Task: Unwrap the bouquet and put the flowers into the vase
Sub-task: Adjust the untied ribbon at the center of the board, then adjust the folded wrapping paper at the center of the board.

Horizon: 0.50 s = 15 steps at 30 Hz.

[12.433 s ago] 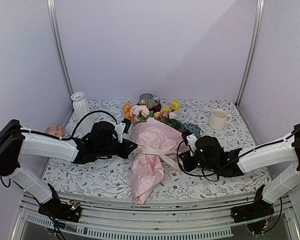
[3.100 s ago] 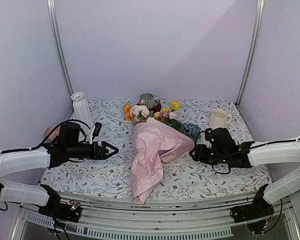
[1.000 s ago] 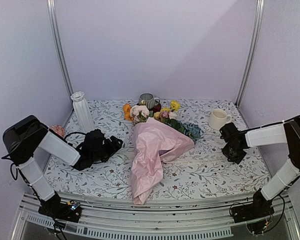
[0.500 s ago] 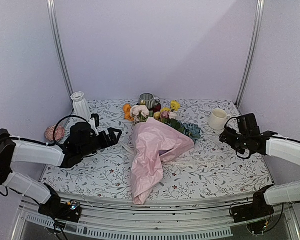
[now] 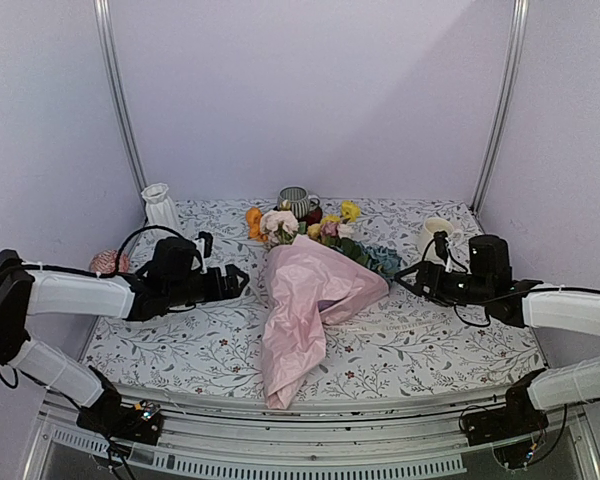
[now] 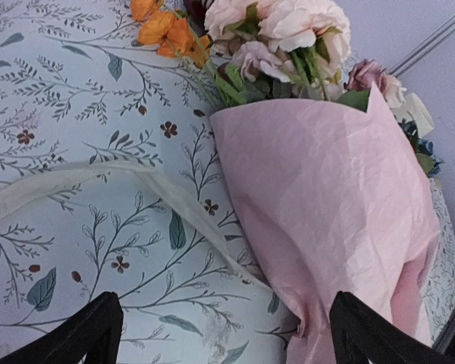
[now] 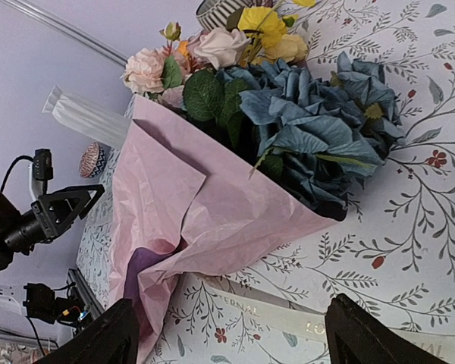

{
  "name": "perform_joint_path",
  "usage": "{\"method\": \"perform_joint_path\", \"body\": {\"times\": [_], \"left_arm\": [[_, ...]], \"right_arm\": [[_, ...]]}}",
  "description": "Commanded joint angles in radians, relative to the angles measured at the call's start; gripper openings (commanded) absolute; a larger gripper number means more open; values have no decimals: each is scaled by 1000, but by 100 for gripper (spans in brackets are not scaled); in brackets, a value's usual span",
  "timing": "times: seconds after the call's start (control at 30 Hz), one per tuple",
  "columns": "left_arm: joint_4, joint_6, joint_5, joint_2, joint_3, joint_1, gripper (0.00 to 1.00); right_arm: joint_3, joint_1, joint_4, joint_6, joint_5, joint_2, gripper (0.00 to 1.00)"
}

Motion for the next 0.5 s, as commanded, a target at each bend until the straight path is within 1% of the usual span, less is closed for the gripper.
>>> {"method": "perform_joint_path", "body": {"times": [0.0, 0.07, 0.1, 0.17, 0.27, 0.37, 0.47], "left_arm": [[199, 24, 197, -41, -97, -10, 94], [288, 38, 291, -59, -133, -18, 92], [294, 44, 326, -58, -132, -23, 93], [274, 59, 383, -40, -108, -37, 98], [234, 71, 454, 20, -64, -62, 98], [259, 46, 478, 48, -67, -96, 98], [242, 37, 455, 92, -51, -118, 98]], "right_arm": [[-19, 23, 112, 44, -29, 33, 85], [-32, 30, 165, 69, -46, 56, 84], [-35, 34, 192, 79, -63, 70, 84], [-35, 51, 237, 100, -84, 109, 85], [-18, 78, 276, 123, -83, 182, 89], [15, 96, 292, 141, -73, 251, 95], [41, 101, 309, 156, -41, 314, 95]]}}
